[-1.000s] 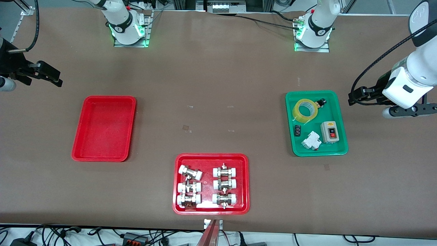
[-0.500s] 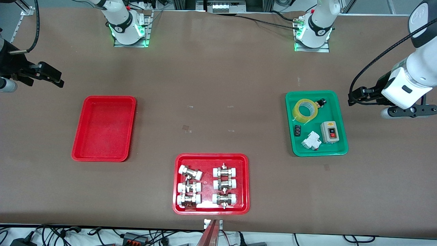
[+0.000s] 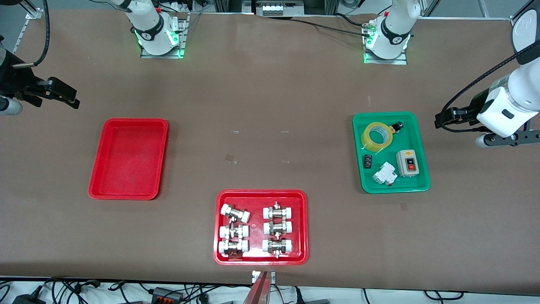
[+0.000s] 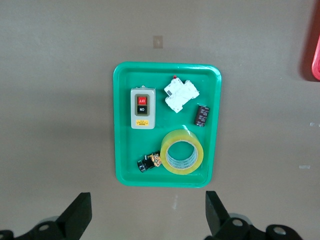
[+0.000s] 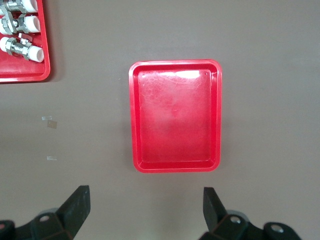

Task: Left arm passes tape to right arm into tray
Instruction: 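Move the left gripper toward the yellow tape roll on the green tray, then lower the left gripper and grasp the tape roll's rim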

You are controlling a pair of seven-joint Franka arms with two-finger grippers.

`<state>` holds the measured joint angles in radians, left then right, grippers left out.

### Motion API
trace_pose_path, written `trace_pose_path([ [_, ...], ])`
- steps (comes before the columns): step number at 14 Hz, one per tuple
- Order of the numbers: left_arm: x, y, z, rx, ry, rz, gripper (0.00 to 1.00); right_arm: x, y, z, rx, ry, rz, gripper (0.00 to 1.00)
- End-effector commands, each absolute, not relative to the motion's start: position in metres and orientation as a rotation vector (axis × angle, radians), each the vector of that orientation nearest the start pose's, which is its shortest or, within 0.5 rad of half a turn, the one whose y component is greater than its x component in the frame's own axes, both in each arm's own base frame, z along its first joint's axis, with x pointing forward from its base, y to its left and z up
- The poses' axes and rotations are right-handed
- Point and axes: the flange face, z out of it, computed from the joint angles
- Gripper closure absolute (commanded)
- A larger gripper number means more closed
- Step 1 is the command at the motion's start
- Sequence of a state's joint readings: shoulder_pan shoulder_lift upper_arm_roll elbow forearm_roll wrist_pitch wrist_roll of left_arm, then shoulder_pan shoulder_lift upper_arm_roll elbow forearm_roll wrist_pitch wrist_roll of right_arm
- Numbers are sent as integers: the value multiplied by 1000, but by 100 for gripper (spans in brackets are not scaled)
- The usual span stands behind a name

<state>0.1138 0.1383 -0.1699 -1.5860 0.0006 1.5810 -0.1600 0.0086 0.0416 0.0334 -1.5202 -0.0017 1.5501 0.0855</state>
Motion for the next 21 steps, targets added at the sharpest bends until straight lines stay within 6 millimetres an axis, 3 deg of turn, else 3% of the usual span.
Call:
trace_pose_path([
  [1,606,-29,506,-3155,-138,256,0,566,26,627,-3132,91,20,0],
  [2,618,-29,484,-3163,-143,230,0,565,26,628,-3132,91,18,0],
  [4,621,-28,447,-3165,-160,235,0,565,26,628,-3132,91,18,0],
  [5,611,-27,424,-3161,-167,234,0,565,26,628,-3132,89,18,0],
  [7,586,-30,398,-3157,-168,183,0,565,26,628,-3132,91,18,0],
  [9,579,-34,361,-3160,-214,134,0,565,26,628,-3132,91,18,0],
  [10,571,-33,323,-3154,-315,130,0,565,26,628,-3132,89,18,0],
  [11,563,-33,302,-3152,-368,105,0,565,26,628,-3132,89,18,0],
  [14,543,-32,265,-3133,-397,220,0,565,26,629,-3132,89,15,0],
  [15,534,-32,244,-3124,-414,270,0,565,26,629,-3132,89,15,0],
  [17,526,-49,222,-3116,-399,324,0,565,26,629,-3132,89,18,0],
  [21,517,-67,217,-3088,-440,362,0,563,26,630,-3132,89,20,0],
])
